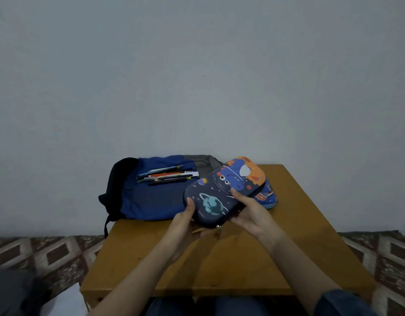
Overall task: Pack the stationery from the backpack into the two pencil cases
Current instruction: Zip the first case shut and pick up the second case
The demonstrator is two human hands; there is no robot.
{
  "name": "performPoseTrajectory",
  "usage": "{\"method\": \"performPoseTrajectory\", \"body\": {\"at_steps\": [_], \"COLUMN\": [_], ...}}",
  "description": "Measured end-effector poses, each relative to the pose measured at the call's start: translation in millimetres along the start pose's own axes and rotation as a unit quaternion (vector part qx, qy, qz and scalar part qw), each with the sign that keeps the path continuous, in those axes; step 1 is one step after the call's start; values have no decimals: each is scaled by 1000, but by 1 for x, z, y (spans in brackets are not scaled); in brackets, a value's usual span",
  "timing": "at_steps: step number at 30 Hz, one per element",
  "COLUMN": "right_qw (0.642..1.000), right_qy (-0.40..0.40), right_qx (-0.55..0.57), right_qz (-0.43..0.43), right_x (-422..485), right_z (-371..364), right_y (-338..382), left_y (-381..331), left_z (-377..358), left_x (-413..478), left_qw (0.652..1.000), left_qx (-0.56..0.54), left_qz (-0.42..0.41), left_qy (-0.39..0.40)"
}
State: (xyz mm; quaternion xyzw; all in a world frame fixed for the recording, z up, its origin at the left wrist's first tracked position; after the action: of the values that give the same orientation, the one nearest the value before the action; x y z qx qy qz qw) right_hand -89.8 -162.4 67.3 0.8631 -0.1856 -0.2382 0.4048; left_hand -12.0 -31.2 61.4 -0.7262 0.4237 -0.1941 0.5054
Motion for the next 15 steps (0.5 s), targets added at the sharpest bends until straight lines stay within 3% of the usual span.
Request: {"method": "performPoseTrajectory", "body": {"at_steps": [3, 8, 10, 12, 15], "right_qw": [998, 990, 985, 980, 980], "right_qy": [-43, -106, -142, -177, -186], "right_qx": [38, 77, 74, 68, 21], "right_qz": [35, 60, 60, 63, 63], "right_x": [4, 3, 1, 0, -2], "right_z": [-3, 3, 10, 19, 32], "right_y": [-3, -7, -8, -7, -1], "left_y": [7, 19, 16, 9, -7], "left_z": [-3, -7, -6, 0, 16], "left_x": [-2, -6, -5, -3, 0], "left_qw": [998, 977, 950, 903, 871], "left_qx": [-1, 161, 254, 369, 409], "left_qz": [-36, -80, -114, -160, -194], "left_qy": [-51, -118, -138, -153, -190]}}
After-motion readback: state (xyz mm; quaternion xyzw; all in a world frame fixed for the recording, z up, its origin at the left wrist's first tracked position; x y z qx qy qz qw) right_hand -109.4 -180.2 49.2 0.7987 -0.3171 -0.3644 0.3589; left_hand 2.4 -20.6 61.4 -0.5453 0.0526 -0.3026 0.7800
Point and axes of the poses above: each hand's wrist, its own x-axis towards the middle knuckle, its own z-axis out of the back of the hand, y = z × x, the point moved 5 cm from there along x, towards the middle knuckle, and after that the axes turned 7 degrees about -x, right-handed, at the moved point
